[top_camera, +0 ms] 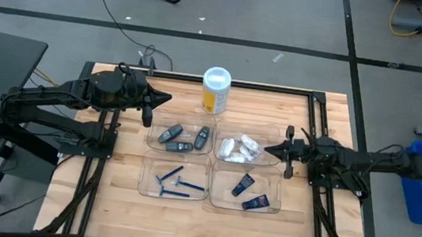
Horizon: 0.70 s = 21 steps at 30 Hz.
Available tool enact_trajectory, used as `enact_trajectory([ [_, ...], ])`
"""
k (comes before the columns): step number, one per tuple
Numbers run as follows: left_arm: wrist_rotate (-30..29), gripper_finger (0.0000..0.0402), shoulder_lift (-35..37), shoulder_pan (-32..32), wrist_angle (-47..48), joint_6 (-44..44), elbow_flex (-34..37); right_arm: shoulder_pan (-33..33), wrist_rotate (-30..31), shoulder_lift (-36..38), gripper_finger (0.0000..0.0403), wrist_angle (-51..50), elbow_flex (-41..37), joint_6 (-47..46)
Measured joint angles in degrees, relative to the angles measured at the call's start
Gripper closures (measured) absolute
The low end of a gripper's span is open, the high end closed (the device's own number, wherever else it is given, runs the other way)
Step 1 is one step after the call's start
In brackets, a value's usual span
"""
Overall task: Pick & Place Travel size toiletries
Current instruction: Return to Home Position
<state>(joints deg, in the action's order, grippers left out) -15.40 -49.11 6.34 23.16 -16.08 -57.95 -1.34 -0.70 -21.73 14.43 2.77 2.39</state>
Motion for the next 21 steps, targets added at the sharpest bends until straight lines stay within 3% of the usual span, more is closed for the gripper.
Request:
enact_trajectory([
  [13, 0.0, 0.0379, 0.0, 0.0, 0.0, 0.0, 0.0, -0.1, 0.0, 16.1, 0.0397, -6.9, -2.2, 0.0],
  [21, 0.0, 0.0379, 0.0, 0.0, 0.0, 0.0, 0.0, -0.1, 0.0, 21.8, 0.0396, -12.6, -2.2, 0.0],
])
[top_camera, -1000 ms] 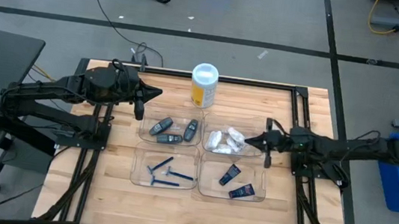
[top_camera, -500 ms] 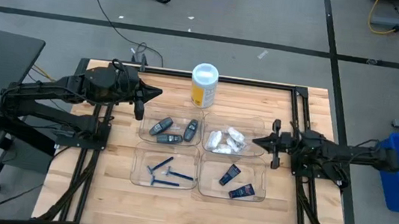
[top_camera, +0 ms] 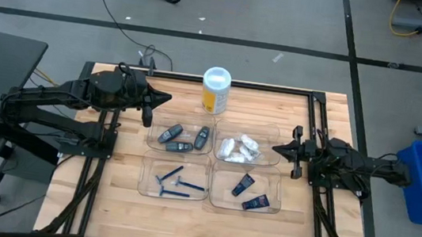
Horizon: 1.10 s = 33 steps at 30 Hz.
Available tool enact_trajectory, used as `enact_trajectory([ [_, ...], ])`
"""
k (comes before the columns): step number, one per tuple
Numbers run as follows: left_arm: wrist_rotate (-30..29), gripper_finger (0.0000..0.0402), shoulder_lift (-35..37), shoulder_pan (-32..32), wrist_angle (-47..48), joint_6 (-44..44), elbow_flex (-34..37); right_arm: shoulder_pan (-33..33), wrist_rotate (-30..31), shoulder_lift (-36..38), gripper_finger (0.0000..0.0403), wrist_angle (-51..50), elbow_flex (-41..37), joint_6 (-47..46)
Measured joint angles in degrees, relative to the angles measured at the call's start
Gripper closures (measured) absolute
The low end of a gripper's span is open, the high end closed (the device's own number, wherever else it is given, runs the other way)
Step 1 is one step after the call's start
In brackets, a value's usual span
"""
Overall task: Pick & Place Travel size toiletries
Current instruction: Return to Home Position
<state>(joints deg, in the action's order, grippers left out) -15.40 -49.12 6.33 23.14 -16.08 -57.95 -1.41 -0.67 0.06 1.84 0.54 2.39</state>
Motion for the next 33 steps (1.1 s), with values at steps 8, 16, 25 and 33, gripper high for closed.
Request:
enact_trajectory([
  [8, 0.0, 0.0379, 0.0, 0.0, 0.0, 0.0, 0.0, 0.0, 0.1, -0.1, 0.0396, -1.0, 0.0, 0.0],
  [16, 0.0, 0.0379, 0.0, 0.0, 0.0, 0.0, 0.0, 0.0, 0.1, -0.1, 0.0396, -1.3, 0.0, 0.0],
  [25, 0.0, 0.0379, 0.0, 0.0, 0.0, 0.0, 0.0, 0.0, 0.1, -0.1, 0.0396, -1.3, 0.0, 0.0],
  [33, 0.0, 0.0379, 0.0, 0.0, 0.0, 0.0, 0.0, 0.0, 0.1, -0.2, 0.0396, -1.3, 0.0, 0.0],
])
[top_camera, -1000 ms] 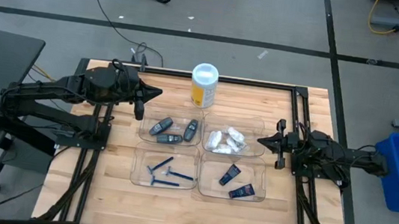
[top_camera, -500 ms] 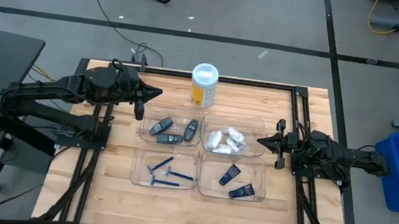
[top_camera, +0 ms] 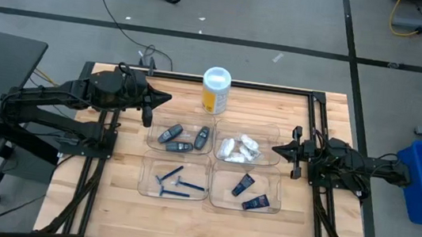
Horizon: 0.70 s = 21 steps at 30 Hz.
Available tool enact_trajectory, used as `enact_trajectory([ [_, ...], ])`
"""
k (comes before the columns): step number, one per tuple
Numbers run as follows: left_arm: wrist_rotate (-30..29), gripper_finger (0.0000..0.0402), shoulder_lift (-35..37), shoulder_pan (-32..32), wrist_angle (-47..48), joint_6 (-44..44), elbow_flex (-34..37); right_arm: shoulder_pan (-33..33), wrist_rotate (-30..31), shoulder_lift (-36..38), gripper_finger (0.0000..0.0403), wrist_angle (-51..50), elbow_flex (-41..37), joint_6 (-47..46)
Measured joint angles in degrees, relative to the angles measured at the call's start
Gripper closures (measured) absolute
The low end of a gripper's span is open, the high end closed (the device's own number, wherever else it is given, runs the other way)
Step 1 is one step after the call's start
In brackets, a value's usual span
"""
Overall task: Pick & Place Travel size toiletries
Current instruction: Return to Home Position
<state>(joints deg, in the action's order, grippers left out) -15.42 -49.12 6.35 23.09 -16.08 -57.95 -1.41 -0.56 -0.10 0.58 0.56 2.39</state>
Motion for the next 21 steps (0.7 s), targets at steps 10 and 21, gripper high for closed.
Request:
enact_trajectory([
  [10, -0.2, 0.0379, 0.8, 0.0, -1.1, 1.9, 0.2, 0.0, 0.0, 0.0, 0.0396, 0.0, 0.0, 0.0],
  [21, -0.4, 0.0379, 11.6, -0.5, -12.9, 2.0, 19.1, 0.0, 0.0, 0.0, 0.0396, 0.0, 0.0, 0.0],
])
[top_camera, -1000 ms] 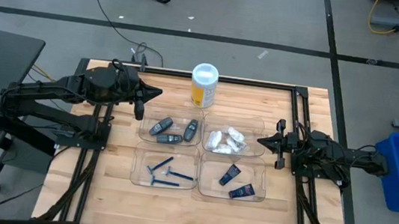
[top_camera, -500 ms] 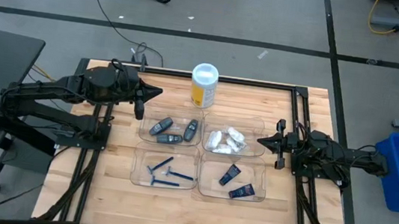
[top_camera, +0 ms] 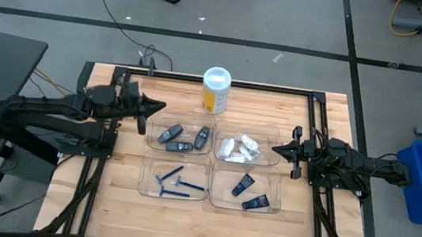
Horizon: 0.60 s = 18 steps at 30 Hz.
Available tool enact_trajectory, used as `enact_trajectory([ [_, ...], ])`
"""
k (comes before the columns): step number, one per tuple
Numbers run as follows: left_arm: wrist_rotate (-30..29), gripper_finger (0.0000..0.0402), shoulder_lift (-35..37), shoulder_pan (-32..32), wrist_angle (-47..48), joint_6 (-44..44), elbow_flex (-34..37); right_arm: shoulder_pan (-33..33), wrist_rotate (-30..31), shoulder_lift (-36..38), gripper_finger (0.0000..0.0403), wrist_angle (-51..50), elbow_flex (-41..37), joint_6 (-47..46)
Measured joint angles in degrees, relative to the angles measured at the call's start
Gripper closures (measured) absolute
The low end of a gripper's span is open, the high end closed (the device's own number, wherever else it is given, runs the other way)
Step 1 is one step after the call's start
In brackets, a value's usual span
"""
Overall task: Pick & Place Travel size toiletries
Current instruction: Return to Home Position
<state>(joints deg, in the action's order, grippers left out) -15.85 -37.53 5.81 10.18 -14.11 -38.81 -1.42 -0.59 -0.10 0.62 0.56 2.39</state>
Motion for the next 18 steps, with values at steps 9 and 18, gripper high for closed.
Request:
enact_trajectory([
  [9, 3.0, 0.0379, 11.9, -0.1, -22.8, 0.0, 22.7, 0.0, 0.0, 0.0, 0.0396, 0.0, 0.0, 0.0],
  [18, 5.4, 0.0379, 23.8, -2.6, -26.5, 8.9, 31.0, 0.0, 0.0, 0.0, 0.0396, 0.0, 0.0, 0.0],
])
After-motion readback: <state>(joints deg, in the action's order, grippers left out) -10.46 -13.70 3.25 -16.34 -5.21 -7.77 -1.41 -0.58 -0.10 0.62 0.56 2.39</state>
